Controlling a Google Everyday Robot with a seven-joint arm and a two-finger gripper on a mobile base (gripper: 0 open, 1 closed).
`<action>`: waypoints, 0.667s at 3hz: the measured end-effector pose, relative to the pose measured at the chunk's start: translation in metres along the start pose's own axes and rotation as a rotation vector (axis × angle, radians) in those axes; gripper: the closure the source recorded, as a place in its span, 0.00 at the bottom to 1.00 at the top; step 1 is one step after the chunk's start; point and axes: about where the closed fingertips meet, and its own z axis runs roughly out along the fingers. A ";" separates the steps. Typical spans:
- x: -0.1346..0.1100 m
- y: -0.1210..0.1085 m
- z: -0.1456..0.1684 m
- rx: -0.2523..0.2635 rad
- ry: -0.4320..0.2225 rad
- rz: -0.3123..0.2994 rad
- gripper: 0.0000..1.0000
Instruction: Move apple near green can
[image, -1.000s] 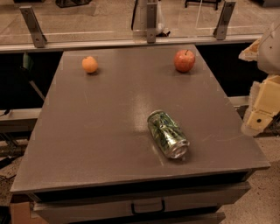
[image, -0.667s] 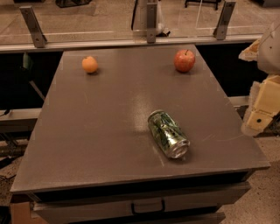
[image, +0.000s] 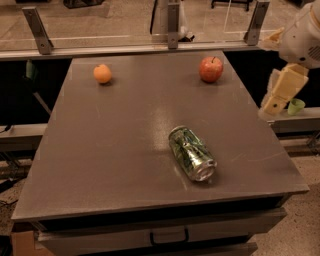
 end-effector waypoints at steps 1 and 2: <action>-0.012 -0.055 0.026 0.024 -0.110 -0.028 0.00; -0.015 -0.077 0.018 0.067 -0.141 -0.028 0.00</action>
Offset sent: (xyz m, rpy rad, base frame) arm 0.0547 0.0048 -0.0029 0.0769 -0.0471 0.0455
